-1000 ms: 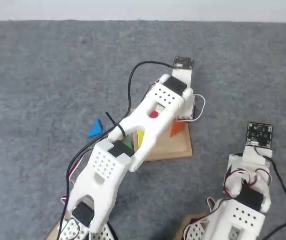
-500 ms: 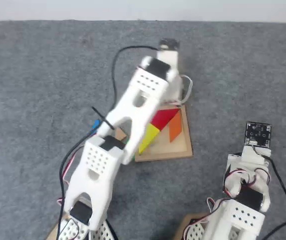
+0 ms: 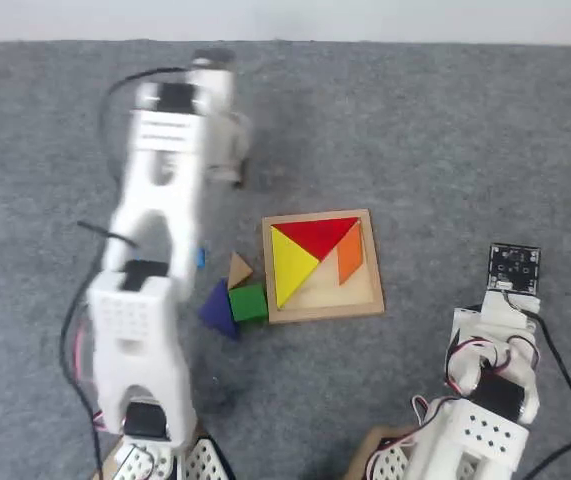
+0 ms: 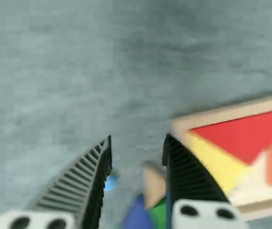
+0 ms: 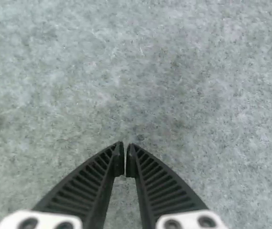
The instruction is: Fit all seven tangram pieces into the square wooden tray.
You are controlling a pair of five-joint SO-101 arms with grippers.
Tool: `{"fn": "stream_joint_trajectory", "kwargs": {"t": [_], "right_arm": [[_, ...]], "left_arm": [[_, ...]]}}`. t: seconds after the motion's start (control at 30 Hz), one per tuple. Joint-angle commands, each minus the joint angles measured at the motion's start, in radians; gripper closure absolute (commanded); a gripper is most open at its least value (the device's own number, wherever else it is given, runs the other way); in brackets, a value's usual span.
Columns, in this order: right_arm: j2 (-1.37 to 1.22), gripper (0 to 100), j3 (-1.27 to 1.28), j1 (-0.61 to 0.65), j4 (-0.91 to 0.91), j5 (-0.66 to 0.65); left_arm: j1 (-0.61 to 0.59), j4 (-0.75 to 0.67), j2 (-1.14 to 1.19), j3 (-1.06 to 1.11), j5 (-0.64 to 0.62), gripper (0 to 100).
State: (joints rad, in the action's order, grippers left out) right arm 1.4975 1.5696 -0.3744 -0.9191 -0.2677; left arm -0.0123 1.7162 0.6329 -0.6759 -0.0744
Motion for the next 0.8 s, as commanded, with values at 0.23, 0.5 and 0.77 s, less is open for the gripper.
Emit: {"fn": "stream_joint_trajectory", "kwargs": {"t": [0.23, 0.5, 0.77], "right_arm": [[0.018, 97.7, -0.054, 0.047, -0.012, 0.005], [0.016, 97.7, -0.052, 0.048, -0.013, 0.005], [0.016, 97.6, -0.04, 0.048, -0.005, 0.005]], "left_arm": [[-0.095, -0.342, -0.457, 0.964, 0.304, 84], [-0.028, -0.525, -0.532, 1.155, 0.318, 84], [0.078, -0.592, -0.523, 1.155, 0.245, 84]]}}
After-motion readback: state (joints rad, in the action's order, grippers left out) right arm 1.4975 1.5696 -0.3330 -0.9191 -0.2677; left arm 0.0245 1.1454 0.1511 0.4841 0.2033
